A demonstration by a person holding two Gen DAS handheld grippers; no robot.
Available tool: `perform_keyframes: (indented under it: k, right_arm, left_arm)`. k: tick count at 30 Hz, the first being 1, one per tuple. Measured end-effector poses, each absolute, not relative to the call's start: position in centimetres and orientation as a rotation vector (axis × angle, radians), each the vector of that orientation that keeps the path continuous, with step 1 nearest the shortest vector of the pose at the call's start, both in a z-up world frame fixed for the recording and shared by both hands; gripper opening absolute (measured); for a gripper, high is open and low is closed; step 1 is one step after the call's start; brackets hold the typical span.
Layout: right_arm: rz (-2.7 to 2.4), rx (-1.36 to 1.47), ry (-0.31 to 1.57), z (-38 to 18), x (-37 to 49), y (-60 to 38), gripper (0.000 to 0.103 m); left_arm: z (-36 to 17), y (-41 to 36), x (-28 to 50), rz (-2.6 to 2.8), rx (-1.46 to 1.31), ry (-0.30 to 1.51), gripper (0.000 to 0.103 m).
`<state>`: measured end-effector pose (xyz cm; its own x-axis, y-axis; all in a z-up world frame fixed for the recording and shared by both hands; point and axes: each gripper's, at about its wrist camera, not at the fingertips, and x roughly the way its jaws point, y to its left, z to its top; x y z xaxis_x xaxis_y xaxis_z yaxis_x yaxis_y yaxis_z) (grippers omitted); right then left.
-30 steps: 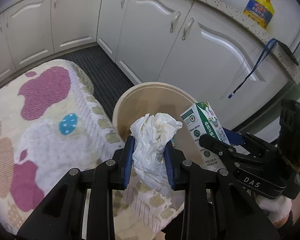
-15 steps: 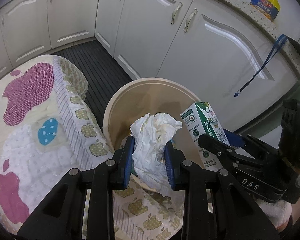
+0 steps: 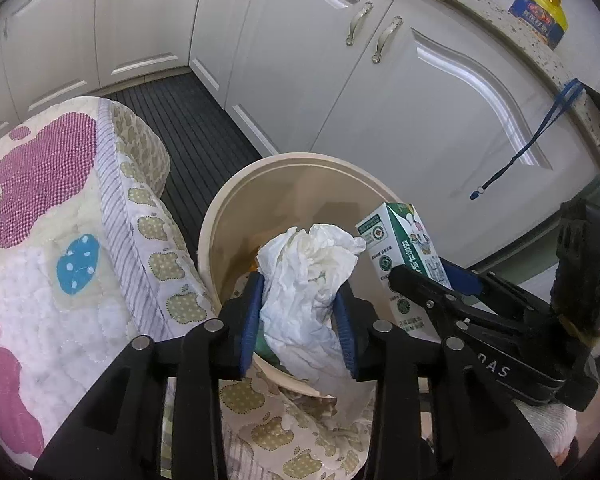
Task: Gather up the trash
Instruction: 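Carry the tissue and milk carton to the beige bin and release both, then move both tools back over the table toward the sponge and wipe pack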
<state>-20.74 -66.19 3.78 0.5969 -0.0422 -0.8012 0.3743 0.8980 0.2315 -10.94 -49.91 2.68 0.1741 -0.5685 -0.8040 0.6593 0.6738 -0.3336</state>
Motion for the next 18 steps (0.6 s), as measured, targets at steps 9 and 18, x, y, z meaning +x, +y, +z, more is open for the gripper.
perform_keyframes:
  k: [9, 18]
  right_arm:
    - [-0.279, 0.395, 0.913, 3.4, -20.6, -66.1, 0.053]
    - [-0.255, 0.393, 0.921, 3.6, -21.1, -64.9, 0.054]
  left_arm:
    - [2.8, -49.2, -10.8, -0.86, 0.074, 1.103, 0.054]
    - [4.4, -47.0, -11.9, -0.832, 0.086, 1.043, 0.054]
